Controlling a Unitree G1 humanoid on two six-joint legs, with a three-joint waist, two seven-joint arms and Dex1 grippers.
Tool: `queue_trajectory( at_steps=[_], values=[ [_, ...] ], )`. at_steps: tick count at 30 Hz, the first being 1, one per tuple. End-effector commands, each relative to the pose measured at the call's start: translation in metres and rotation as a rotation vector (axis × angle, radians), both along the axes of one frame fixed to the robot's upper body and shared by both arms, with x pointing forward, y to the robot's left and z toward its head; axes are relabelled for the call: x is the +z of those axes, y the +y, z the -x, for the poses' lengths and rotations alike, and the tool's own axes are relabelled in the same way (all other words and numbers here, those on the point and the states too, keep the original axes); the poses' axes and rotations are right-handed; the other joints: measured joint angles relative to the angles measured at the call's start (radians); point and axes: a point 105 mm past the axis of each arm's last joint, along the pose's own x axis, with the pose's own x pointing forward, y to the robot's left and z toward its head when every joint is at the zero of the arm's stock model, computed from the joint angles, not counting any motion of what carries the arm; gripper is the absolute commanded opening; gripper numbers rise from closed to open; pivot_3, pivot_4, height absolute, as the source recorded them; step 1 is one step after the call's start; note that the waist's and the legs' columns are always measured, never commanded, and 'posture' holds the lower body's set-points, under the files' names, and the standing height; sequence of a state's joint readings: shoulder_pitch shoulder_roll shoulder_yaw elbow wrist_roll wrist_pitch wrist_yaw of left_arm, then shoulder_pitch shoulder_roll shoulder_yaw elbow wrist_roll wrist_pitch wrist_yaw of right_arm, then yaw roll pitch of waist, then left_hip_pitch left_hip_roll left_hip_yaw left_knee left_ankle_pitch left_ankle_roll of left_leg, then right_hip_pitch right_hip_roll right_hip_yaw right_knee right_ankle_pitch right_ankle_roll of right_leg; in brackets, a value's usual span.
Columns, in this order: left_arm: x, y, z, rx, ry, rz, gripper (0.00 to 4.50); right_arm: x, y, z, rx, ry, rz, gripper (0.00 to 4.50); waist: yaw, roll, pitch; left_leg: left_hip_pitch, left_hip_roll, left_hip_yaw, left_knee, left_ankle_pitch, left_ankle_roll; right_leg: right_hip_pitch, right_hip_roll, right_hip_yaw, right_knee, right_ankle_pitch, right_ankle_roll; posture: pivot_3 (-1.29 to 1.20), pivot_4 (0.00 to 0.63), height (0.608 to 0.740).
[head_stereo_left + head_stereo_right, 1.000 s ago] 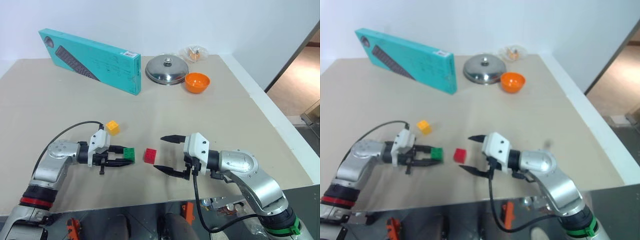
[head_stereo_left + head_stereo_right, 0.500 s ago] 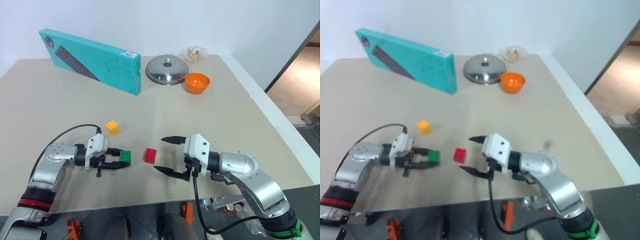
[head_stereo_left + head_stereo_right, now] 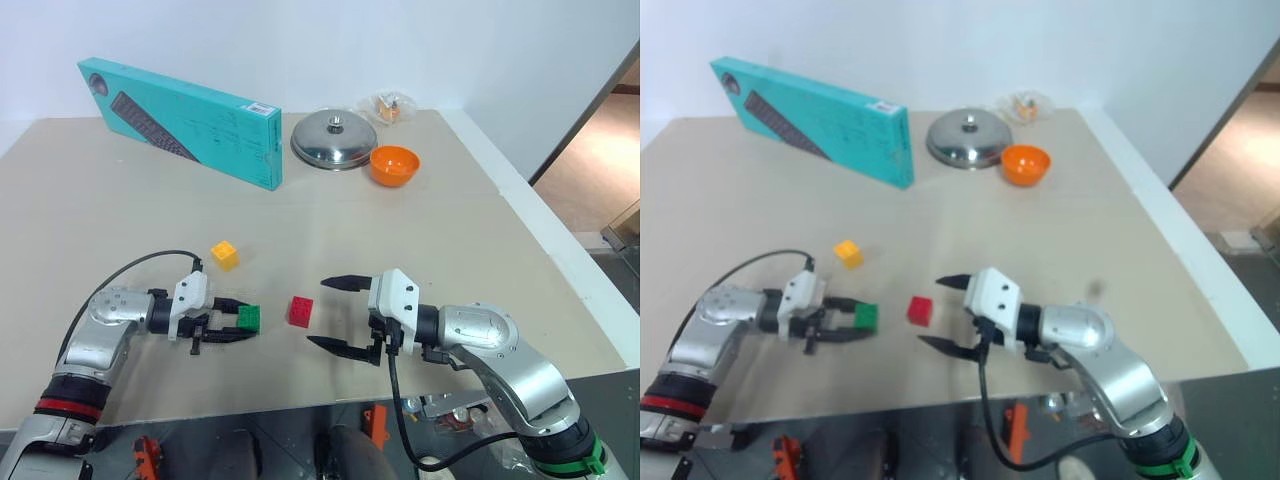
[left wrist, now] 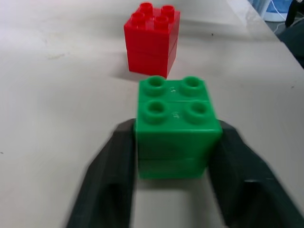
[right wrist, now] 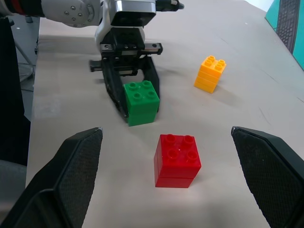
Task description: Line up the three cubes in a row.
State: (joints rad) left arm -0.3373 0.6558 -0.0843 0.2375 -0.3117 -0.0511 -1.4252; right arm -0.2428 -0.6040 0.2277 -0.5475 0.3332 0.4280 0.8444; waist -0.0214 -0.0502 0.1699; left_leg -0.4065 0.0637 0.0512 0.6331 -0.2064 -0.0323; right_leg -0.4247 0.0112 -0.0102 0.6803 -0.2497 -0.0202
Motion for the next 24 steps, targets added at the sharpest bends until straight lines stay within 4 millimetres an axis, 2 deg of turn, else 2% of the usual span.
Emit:
queue_trajectory(
  at_steps=[1, 3, 4, 10, 16, 19, 24],
  values=[
    [0.006, 0.0, -0.003, -0.013, -0.031, -0.017, 3.72, 0.009, 0.0, 0.003, 0.011, -0.044, -0.013, 4.5, 0.0, 0.0, 0.0, 0.0, 0.0, 0.0, 0.0, 0.0, 0.0, 0.0, 0.0, 0.0, 0.0, 0.0, 0.0, 0.0, 0.15, 0.74],
    [0.008, 0.001, -0.004, -0.011, -0.04, -0.021, 4.37, 0.009, 0.0, 0.003, 0.012, -0.045, -0.014, 4.5, 0.0, 0.0, 0.0, 0.0, 0.0, 0.0, 0.0, 0.0, 0.0, 0.0, 0.0, 0.0, 0.0, 0.0, 0.0, 0.0, 0.15, 0.74],
    [0.011, 0.002, -0.006, -0.005, -0.049, -0.021, 4.46, 0.01, 0.0, 0.002, 0.012, -0.045, -0.015, 4.5, 0.0, 0.0, 0.0, 0.0, 0.0, 0.0, 0.0, 0.0, 0.0, 0.0, 0.0, 0.0, 0.0, 0.0, 0.0, 0.0, 0.15, 0.74],
    [0.046, 0.025, -0.006, 0.117, 0.046, 0.038, 4.46, 0.009, -0.002, 0.001, 0.008, -0.048, -0.014, 4.5, -0.002, 0.0, 0.0, 0.0, 0.001, 0.0, 0.0, 0.0, 0.0, 0.0, 0.001, 0.0, 0.0, 0.0, 0.0, 0.0, 0.15, 0.74],
    [0.069, 0.042, -0.009, 0.302, 0.083, 0.134, 4.46, 0.008, -0.005, -0.001, 0.006, -0.046, -0.009, 4.5, -0.001, 0.0, 0.0, 0.0, 0.002, 0.0, 0.0, 0.0, 0.0, 0.0, 0.0, 0.0, 0.001, 0.0, 0.0, 0.0, 0.15, 0.74],
    [0.077, 0.047, -0.018, 0.404, 0.055, 0.2, 4.46, 0.008, -0.006, -0.002, 0.012, -0.044, -0.005, 4.5, -0.001, 0.0, 0.0, 0.0, 0.001, 0.0, 0.001, 0.0, 0.0, 0.0, 0.0, 0.0, 0.001, 0.0, 0.0, 0.0, 0.15, 0.74],
    [0.083, 0.045, -0.03, 0.469, -0.013, 0.244, 4.46, 0.008, -0.006, -0.005, 0.021, -0.048, 0.0, 4.5, 0.0, 0.0, 0.0, 0.0, 0.0, 0.0, 0.001, 0.0, 0.0, 0.0, -0.001, 0.001, 0.001, 0.0, 0.001, 0.0, 0.15, 0.74]
  ],
)
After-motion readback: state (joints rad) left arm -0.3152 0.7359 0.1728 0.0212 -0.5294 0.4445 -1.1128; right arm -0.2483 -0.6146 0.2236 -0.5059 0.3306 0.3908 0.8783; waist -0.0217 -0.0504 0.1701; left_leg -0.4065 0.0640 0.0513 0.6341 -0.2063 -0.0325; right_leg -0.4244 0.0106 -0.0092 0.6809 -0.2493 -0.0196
